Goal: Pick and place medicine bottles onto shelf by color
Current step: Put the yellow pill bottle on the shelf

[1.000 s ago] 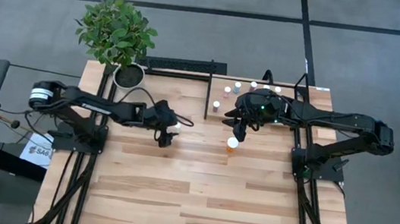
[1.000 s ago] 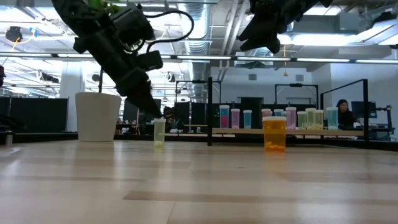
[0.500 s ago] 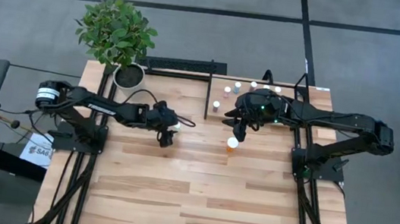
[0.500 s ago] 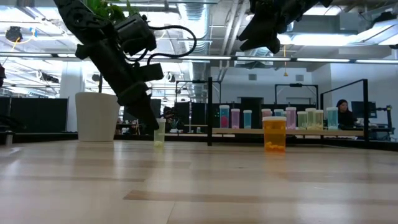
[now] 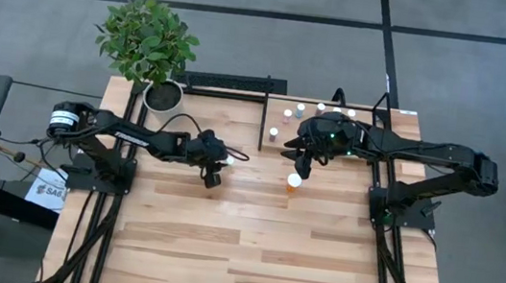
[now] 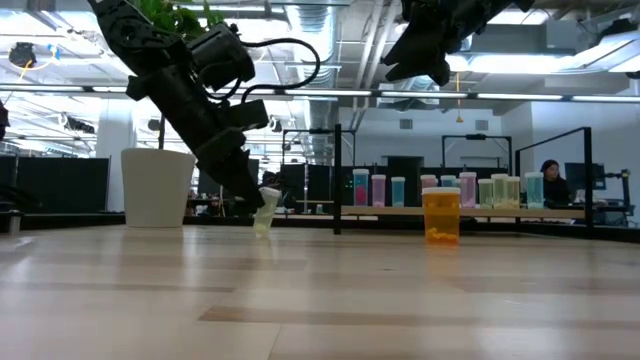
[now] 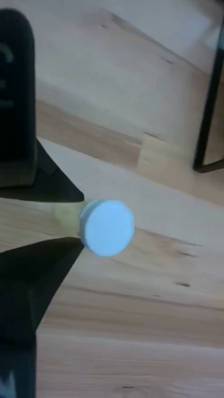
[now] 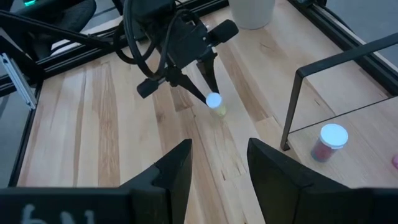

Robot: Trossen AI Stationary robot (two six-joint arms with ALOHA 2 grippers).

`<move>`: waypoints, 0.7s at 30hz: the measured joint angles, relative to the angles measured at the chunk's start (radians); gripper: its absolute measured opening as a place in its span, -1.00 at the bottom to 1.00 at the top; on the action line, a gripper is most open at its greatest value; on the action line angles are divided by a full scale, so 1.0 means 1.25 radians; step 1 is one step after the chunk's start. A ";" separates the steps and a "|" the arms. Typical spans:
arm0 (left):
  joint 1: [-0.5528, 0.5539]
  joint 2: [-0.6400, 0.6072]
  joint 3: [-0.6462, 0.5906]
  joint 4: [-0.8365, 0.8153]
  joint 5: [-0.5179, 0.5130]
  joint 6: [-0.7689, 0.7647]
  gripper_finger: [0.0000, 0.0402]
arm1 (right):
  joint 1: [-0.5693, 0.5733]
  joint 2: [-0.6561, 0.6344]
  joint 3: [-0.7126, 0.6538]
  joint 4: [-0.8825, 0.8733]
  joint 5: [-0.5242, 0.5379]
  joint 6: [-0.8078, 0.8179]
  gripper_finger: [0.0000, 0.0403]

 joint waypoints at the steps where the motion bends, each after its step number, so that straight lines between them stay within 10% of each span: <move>1: 0.000 0.000 0.000 0.003 0.000 0.000 -0.61 | 0.000 0.000 0.000 0.000 0.000 0.000 -0.13; 10: 0.001 0.000 0.000 -0.003 0.000 -0.047 -0.60 | 0.000 0.000 0.000 0.000 0.000 0.000 -0.13; 21: 0.007 0.000 0.000 -0.002 -0.001 -0.078 -0.06 | 0.000 0.000 0.000 0.000 0.000 0.000 -0.13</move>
